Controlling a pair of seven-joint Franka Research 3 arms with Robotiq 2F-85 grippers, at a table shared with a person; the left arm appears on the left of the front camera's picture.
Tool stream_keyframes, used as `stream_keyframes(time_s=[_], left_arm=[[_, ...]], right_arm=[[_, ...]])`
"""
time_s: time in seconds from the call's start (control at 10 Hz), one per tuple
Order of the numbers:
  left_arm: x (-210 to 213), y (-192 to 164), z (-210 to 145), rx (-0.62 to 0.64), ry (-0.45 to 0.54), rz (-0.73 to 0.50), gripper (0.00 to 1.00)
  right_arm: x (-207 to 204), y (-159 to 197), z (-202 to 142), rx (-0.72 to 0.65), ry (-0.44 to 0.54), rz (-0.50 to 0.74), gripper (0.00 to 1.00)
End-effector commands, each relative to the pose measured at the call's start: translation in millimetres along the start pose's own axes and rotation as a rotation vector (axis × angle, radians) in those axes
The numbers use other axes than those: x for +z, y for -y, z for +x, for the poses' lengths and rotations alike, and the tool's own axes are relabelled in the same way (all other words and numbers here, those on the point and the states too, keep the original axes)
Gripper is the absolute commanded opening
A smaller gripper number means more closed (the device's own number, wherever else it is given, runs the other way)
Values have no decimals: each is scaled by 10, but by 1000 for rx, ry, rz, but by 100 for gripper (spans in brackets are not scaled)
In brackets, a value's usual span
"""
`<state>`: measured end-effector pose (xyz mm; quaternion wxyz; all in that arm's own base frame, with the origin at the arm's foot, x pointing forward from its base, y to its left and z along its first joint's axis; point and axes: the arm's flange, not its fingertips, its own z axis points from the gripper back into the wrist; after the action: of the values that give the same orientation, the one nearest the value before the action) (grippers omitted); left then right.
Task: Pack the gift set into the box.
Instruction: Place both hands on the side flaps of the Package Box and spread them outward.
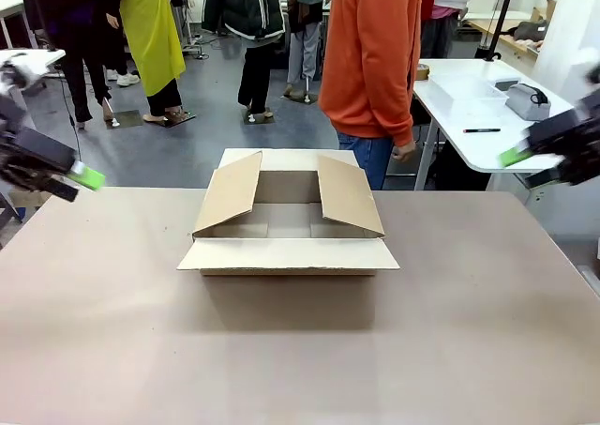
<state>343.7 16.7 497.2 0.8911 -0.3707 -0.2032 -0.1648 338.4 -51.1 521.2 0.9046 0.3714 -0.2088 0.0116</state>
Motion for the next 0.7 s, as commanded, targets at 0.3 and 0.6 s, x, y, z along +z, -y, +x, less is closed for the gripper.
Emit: stream_keyframes(time_s=[0.3,0.6], left_arm=[[696,-1451,-854,568,678,-510,100],[864,-1583,-1030,559,541,-418,100]], right_arm=[[613,1584,-499,-525,298,384,100],[814,1362,-483,-467,253,306,100]])
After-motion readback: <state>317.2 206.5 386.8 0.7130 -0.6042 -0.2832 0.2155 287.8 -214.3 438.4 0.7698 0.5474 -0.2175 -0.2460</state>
